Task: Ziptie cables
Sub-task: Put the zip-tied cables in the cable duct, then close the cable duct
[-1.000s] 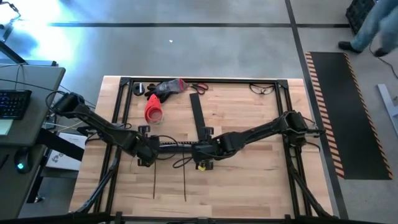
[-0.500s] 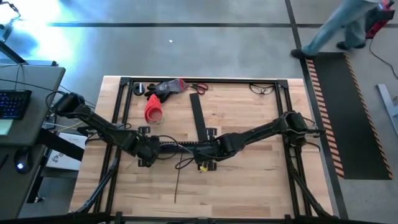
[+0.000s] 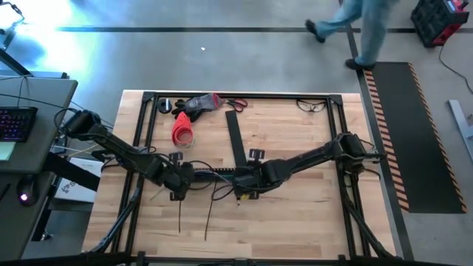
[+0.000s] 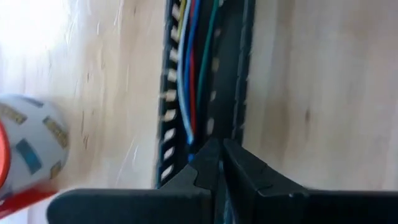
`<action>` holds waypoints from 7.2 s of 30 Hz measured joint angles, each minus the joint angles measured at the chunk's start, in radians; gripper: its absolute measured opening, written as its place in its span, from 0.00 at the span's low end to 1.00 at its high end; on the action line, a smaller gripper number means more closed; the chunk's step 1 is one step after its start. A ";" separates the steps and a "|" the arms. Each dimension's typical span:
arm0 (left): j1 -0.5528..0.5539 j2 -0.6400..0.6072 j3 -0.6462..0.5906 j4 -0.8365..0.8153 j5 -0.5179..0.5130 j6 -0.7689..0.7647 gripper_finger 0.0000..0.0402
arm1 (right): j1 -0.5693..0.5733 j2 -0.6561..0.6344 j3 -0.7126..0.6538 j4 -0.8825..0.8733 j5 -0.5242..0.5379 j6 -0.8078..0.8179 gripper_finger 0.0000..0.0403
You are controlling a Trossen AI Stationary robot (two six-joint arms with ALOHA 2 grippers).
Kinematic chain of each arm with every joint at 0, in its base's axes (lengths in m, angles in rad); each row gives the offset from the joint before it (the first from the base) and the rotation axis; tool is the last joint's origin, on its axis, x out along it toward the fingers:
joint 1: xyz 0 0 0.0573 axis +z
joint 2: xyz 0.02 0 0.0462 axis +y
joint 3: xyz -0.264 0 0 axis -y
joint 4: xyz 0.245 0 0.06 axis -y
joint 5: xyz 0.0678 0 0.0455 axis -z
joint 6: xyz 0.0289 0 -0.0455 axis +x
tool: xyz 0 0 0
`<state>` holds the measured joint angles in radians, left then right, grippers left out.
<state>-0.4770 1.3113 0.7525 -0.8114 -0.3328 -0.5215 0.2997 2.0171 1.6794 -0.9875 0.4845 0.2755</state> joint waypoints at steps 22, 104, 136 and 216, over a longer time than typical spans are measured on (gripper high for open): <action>-0.153 0.000 0.108 0.273 -0.390 -0.148 0.02 | 0.194 -0.005 -0.491 0.867 0.013 0.447 0.56; -0.162 0.264 -0.061 0.659 -0.385 -0.174 0.02 | -0.156 -0.140 -0.273 -0.110 -0.336 -0.251 0.11; -0.172 0.122 0.008 0.665 -0.532 0.027 0.02 | -0.242 -0.508 -0.777 0.926 -0.165 -0.139 0.47; -0.351 0.129 0.006 0.576 -0.597 -0.323 0.18 | -0.264 -0.025 -0.718 1.003 -0.016 0.035 0.17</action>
<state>-0.8282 1.4404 0.7589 -0.2355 -0.9296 -0.8444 0.0354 1.9920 0.9618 0.0151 0.4682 0.3105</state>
